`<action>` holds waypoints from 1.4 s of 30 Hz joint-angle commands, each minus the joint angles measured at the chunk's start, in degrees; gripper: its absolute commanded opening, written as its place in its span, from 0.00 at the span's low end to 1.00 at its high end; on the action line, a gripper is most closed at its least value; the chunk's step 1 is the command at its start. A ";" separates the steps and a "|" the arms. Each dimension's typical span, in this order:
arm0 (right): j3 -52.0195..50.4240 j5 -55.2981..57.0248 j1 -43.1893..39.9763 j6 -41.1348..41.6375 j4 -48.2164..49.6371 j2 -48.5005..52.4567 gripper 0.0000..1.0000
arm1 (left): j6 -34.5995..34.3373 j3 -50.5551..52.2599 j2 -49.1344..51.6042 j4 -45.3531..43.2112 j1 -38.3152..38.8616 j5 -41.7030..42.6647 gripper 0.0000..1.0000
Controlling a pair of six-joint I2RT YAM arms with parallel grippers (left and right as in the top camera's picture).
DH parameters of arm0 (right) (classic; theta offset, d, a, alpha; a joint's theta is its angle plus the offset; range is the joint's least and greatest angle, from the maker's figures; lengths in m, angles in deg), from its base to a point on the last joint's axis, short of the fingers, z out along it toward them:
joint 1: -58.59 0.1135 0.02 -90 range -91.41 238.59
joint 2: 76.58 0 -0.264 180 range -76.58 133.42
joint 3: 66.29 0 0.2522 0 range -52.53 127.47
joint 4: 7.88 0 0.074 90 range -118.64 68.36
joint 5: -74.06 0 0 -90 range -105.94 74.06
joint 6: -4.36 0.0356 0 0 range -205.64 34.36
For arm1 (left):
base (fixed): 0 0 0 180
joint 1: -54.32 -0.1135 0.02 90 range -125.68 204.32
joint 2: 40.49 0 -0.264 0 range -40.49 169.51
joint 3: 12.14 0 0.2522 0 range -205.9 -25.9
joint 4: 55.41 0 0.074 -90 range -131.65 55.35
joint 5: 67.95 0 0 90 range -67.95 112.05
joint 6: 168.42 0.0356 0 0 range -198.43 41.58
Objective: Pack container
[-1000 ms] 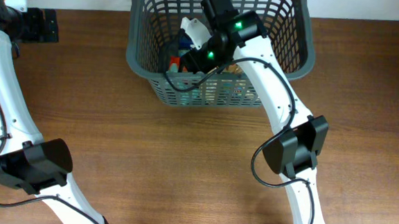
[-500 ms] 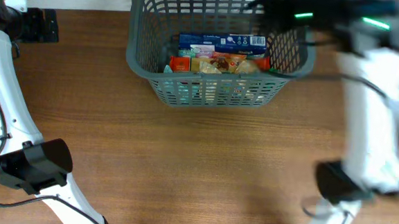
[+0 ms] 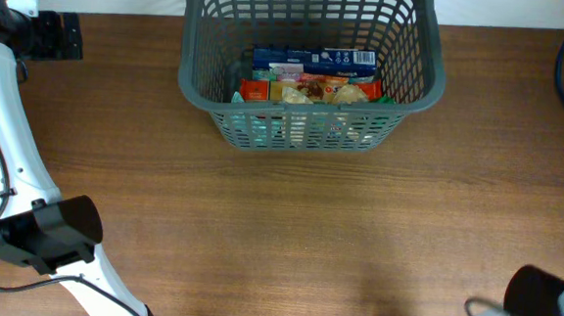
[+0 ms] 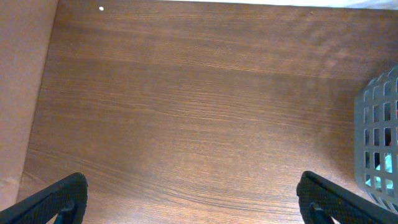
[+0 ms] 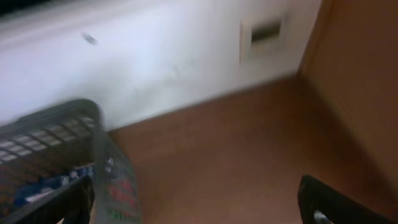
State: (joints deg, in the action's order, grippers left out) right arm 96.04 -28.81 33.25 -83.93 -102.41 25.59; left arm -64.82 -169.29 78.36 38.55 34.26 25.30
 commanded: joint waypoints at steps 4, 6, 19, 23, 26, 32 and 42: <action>-5.88 -3.02 -1.36 0.70 0.61 0.15 0.99 | -0.94 -0.11 0.42 0.04 -0.20 0.63 0.99; -6.99 -3.04 -1.36 0.72 0.52 0.15 0.99 | -0.94 -0.11 0.42 0.04 -0.20 0.63 0.99; -8.15 -3.04 -1.36 0.70 -1.40 0.20 0.99 | -0.94 -0.11 0.42 0.04 -0.20 0.63 0.99; -8.15 -2.99 -1.36 0.70 -1.42 0.20 0.99 | -0.94 -0.11 0.42 0.02 -0.20 0.63 0.99; -8.15 -2.10 -1.36 -1.46 -3.37 0.20 0.99 | -0.94 -0.11 0.42 0.04 -0.20 0.63 0.99; -8.24 -1.46 -1.36 -1.44 -3.85 -2.60 0.99 | -0.94 -0.11 0.42 0.04 -0.20 0.63 0.99; -39.76 1.46 5.88 -1.46 25.70 -31.76 0.99 | -0.94 -0.11 0.42 0.04 -0.20 0.63 0.99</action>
State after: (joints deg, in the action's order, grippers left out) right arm 68.31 -30.12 34.56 -84.74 -84.86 5.02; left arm -64.82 -169.29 78.36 38.55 34.26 25.30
